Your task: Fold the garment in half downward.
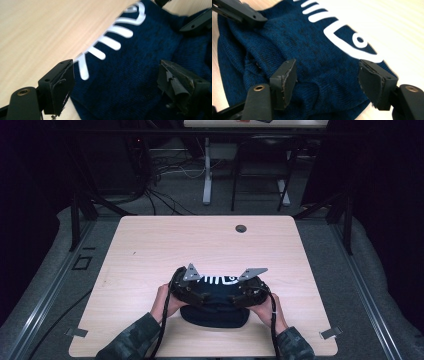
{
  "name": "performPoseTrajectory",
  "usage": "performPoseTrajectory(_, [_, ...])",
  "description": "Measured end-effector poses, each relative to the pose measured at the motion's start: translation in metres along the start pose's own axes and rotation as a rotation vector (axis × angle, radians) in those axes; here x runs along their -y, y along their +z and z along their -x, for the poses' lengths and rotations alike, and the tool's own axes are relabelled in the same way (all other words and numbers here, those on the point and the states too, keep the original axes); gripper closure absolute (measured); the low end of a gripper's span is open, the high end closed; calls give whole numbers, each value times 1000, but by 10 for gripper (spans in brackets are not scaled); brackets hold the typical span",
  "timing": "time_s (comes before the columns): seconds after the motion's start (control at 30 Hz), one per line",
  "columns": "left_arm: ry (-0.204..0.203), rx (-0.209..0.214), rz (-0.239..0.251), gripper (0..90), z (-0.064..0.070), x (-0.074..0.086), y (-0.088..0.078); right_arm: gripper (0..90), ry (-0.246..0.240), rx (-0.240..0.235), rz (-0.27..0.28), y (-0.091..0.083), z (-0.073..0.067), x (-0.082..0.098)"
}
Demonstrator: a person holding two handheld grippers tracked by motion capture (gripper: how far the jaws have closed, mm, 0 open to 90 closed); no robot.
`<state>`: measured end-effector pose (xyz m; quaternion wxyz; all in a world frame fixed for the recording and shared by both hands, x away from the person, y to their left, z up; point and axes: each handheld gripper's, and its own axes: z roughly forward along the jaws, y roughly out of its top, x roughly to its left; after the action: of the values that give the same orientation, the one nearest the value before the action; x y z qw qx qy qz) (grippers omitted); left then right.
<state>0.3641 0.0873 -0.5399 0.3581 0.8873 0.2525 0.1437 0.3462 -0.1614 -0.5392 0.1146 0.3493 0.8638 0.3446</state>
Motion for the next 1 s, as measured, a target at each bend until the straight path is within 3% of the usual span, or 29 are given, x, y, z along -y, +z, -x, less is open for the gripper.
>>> performPoseTrajectory(0.13, [-6,-5,-31,148,4,10,6,318,-8,1,-31,3,-3,9])
performPoseTrajectory(0.4, [-1,-29,-44,147,12,26,8,310,-46,-11,-48,8,-7,18])
performPoseTrajectory(0.7, [-31,-40,-64,147,15,33,7,246,-94,31,-115,18,-12,14])
performPoseTrajectory(0.8, [-40,-52,-59,146,16,36,6,244,-84,6,-106,22,-6,13])
performPoseTrajectory(1.0, [-40,-72,-65,146,14,34,10,245,-99,5,-93,26,0,11])
